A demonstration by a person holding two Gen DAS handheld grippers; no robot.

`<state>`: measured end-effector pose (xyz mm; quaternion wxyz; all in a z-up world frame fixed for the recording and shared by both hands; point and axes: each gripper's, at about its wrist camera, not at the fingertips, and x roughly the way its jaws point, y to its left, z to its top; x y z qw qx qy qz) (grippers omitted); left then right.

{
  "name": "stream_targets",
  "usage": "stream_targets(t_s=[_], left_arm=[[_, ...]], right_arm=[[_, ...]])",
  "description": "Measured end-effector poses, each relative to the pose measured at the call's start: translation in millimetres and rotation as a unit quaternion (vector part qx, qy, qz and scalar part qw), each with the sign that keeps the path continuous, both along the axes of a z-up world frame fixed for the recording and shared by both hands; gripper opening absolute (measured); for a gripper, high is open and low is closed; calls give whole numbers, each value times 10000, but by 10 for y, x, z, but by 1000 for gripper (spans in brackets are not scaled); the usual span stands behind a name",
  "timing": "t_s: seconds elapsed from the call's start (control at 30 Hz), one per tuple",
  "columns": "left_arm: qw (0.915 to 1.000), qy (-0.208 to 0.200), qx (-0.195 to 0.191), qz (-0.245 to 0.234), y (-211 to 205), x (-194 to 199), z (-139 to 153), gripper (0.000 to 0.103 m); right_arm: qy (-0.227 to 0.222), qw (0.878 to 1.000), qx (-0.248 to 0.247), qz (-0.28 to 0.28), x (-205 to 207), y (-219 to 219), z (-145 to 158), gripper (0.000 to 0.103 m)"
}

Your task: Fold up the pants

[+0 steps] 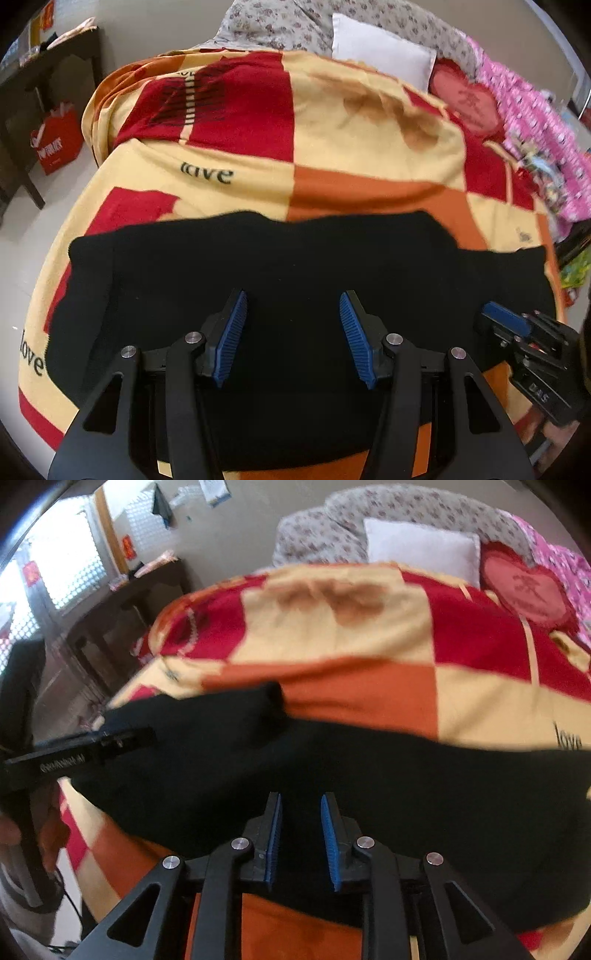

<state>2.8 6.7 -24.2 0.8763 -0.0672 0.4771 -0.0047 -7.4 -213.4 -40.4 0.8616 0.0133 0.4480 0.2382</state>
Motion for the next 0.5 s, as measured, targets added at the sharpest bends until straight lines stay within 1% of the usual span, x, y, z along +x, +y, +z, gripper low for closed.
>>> stream_targets(t_s=[0.1,0.17,0.23,0.27,0.3,0.4,0.47,0.5], left_arm=[[9998,-25,209,-38,-89,8,-28,57],[9999,-2,149,-27,-85,16,-9,57],[10000,-16,-6,-23,-53,12,26,57],[10000,-32,-68,-25,-48,8,47,57],[9999,-49,-113,-35,-51,7,69,57],[9997,-81,-201,-126,-107,8,113,57],[9995,-91,-195,-234,-183,24,125,57],[9994,-72,-163,-284,-230,35,118,57]], right_arm=[[96,9996,247,-31,-48,-118,26,21],[76,9988,434,-201,-93,-301,97,22],[-48,9971,419,-635,-159,-607,147,24],[-82,9960,389,-803,-169,-713,157,27],[-99,9932,354,-1106,-197,-915,152,30],[20,9842,555,-1682,-234,-1373,87,31],[124,9779,495,-2028,-241,-1598,34,32],[127,9761,486,-2113,-241,-1674,17,32]])
